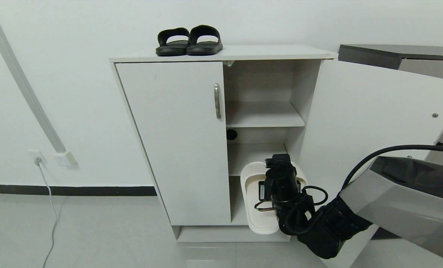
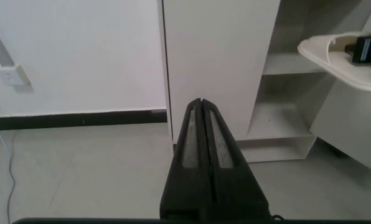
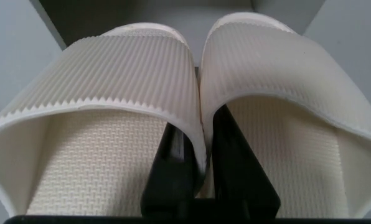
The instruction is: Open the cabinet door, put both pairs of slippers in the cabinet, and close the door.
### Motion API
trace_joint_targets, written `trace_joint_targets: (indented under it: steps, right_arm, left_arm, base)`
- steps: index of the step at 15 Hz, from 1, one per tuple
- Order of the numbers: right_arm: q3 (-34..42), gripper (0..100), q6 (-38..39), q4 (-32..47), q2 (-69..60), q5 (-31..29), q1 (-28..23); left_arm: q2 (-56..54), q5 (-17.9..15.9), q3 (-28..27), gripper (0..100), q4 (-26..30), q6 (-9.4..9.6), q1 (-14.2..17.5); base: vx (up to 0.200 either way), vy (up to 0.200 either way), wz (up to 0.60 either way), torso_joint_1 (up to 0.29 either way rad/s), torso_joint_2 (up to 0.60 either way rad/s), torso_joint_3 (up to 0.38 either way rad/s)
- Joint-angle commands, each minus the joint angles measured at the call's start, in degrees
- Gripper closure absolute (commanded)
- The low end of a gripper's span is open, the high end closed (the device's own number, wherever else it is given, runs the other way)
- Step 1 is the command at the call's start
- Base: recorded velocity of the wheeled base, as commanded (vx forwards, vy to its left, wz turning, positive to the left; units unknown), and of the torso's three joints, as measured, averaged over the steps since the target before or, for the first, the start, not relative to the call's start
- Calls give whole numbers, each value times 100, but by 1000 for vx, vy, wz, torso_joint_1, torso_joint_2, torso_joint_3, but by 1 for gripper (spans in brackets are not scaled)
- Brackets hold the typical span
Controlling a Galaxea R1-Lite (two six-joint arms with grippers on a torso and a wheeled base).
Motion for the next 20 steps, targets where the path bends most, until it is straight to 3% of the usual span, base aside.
trace_joint_targets:
  steps: [1, 11, 20]
  right_arm:
    - [42, 100, -18, -108, 277, 99, 11]
    - [24, 100, -9, -345, 655, 310, 11]
    - [42, 100, -53, -582, 725, 248, 20]
  left_arm:
    - [11, 3, 0, 100, 0, -1, -6]
    - [11, 3, -9, 100, 0, -19, -6]
    - [11, -6, 0, 100, 0, -19, 2]
  base:
    - [0, 0, 0, 0, 0, 0]
    - [0, 0, 0, 0, 0, 0]
    - [0, 0, 0, 2, 3, -178]
